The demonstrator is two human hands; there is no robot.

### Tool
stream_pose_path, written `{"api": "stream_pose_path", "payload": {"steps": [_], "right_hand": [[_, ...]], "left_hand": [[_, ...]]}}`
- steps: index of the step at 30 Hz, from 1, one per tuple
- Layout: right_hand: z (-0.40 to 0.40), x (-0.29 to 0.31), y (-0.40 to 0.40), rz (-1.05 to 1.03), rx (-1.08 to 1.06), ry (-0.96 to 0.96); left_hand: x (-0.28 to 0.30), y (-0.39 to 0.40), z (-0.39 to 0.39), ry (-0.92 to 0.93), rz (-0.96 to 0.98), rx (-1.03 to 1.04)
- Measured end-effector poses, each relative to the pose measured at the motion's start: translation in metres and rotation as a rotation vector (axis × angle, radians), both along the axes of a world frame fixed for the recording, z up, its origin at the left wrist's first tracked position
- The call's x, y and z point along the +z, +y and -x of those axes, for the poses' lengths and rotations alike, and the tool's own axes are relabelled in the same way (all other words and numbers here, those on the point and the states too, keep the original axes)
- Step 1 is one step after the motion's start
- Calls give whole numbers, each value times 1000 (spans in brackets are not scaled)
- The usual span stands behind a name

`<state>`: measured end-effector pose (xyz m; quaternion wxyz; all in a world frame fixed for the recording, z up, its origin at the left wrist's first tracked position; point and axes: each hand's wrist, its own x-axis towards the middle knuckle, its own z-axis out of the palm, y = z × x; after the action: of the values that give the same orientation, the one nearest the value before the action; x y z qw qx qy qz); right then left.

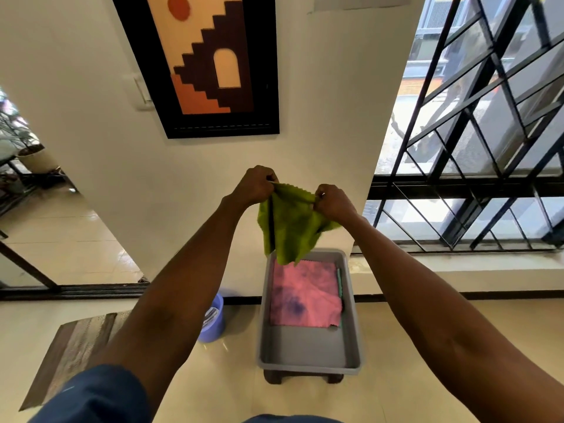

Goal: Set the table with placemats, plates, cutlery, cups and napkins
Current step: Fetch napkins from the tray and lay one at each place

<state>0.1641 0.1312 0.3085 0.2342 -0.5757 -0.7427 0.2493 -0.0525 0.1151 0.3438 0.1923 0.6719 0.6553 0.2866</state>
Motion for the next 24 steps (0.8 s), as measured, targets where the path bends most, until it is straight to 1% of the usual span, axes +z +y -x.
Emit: {"api": "stream_pose_path", "payload": {"steps": [2, 6, 9, 11, 14, 18, 21, 24], "right_hand": [[-11, -4, 3, 10, -73, 32], [-31, -12, 7, -36, -175, 103], [-39, -20, 6, -68, -235, 163], [-40, -24, 3, -98, -287, 158], [-41, -29, 0, -137, -363, 177], [-43, -38, 2, -198, -388, 206], [-45, -41, 0, -224, -427, 278], [-42, -42, -5, -153, -506, 405]], "left_hand": [[-8, -1, 6, -5, -20, 59], [-30, 0, 21, 19, -128, 203], [-43, -2, 23, -78, -167, 312], [-46, -4, 22, -155, -201, 372], [-49, -3, 20, -226, -241, 440], [-50, -2, 16, -308, -273, 497], [-53, 0, 18, -389, -237, 552], [-67, 4, 24, -464, -101, 573]]}}
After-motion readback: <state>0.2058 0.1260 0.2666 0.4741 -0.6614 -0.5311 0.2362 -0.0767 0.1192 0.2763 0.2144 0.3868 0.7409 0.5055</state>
